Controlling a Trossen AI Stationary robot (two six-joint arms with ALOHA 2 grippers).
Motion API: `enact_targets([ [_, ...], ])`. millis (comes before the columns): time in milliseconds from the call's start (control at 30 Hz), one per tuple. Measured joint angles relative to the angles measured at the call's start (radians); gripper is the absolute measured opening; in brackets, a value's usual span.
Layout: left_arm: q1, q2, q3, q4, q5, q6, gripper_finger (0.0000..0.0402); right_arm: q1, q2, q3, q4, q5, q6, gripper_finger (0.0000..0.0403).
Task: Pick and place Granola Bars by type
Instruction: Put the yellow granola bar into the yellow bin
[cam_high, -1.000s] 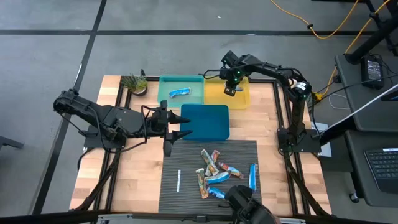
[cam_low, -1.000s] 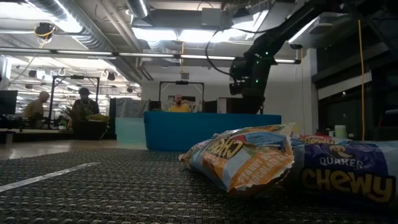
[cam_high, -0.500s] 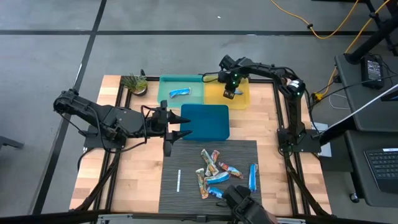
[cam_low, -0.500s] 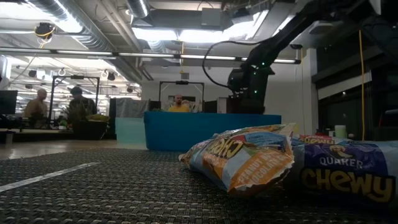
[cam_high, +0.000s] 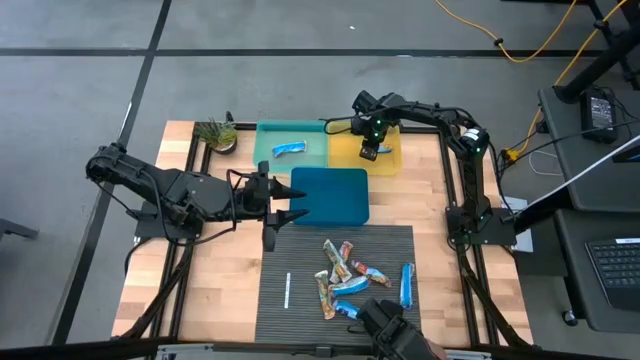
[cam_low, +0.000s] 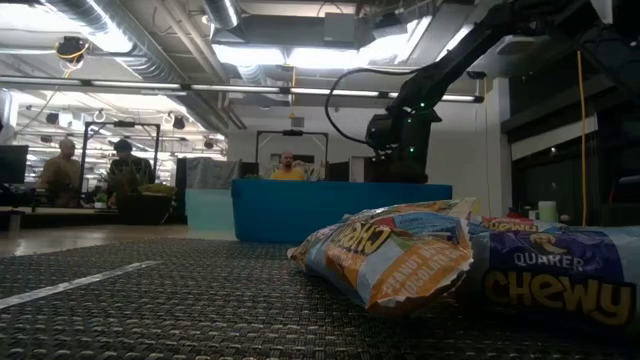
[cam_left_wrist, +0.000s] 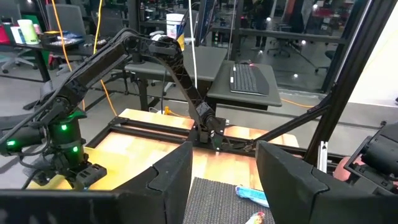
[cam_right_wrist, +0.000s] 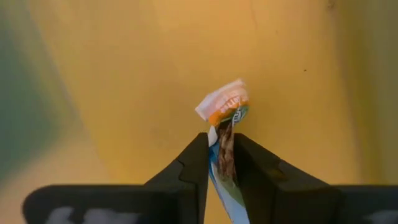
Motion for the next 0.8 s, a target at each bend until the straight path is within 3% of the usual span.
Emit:
enact_targets([
  [400,0.000,0.009,0.000,0.001,-0.001,0.000,0.0170,0.000,-0.033,0.000,-0.009,0.005,0.000,0.0114],
  [800,-0.001,0.010,0.000,-0.003,0.001,0.000,0.0170,0.008,-0.227,0.000,0.003,0.035,0.010,0.0115],
])
